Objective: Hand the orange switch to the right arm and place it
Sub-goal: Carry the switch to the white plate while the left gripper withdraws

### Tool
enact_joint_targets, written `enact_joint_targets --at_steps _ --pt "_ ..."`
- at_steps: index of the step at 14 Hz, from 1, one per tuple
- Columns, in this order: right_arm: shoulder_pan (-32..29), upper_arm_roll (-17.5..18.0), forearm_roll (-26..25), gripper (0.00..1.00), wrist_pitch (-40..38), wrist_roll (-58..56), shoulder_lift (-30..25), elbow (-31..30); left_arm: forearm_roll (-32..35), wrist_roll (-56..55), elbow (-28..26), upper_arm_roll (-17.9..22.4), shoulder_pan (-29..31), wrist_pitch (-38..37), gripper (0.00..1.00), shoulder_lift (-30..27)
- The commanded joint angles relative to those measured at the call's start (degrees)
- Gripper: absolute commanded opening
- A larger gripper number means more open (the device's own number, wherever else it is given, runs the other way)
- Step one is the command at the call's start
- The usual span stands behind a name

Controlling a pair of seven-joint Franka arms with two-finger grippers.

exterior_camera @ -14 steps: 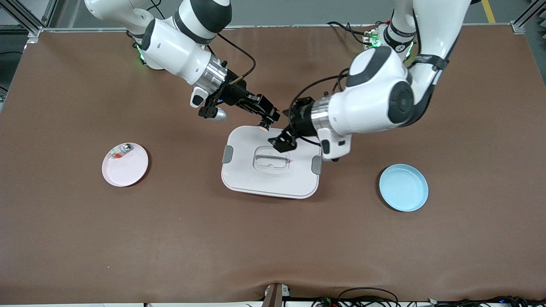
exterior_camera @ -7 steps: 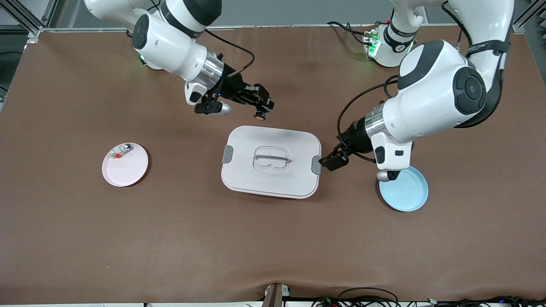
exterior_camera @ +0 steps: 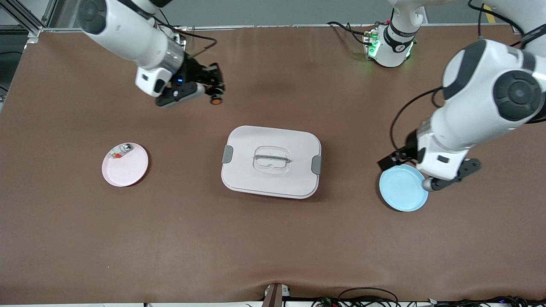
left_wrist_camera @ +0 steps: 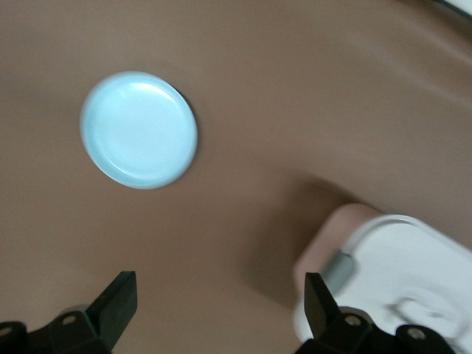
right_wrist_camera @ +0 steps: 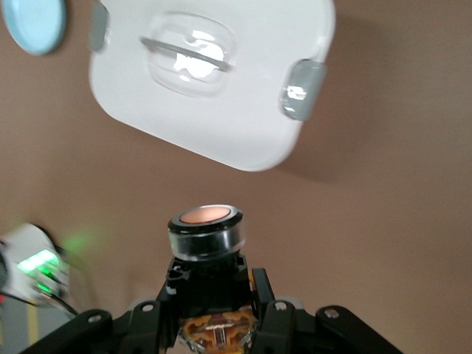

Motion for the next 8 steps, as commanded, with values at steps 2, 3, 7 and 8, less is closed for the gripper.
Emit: enact_joint_targets --at_steps 2,3,7,8 --pt "-5.99 0.72 -14.54 0.00 -6.67 -20.95 -4.32 -0.73 4.60 8.03 -1.15 -0.01 2.03 -3.45 1.00 -3.47" --pt "-9.05 0.72 -15.61 0.00 -7.02 -28.67 -4.50 -1.00 4.52 8.47 -1.15 -0.19 2.64 -4.50 1.00 -4.00" --pt "-18.73 0.72 -23.51 0.00 -1.52 -56.90 -4.15 -2.92 3.73 15.91 -1.41 0.07 3.96 -6.97 1.00 -7.87" --pt "-20.32 0.72 -23.79 0.00 1.21 -61.57 -4.15 -4.41 3.73 20.38 -2.54 1.38 3.62 -7.58 1.00 -9.62"
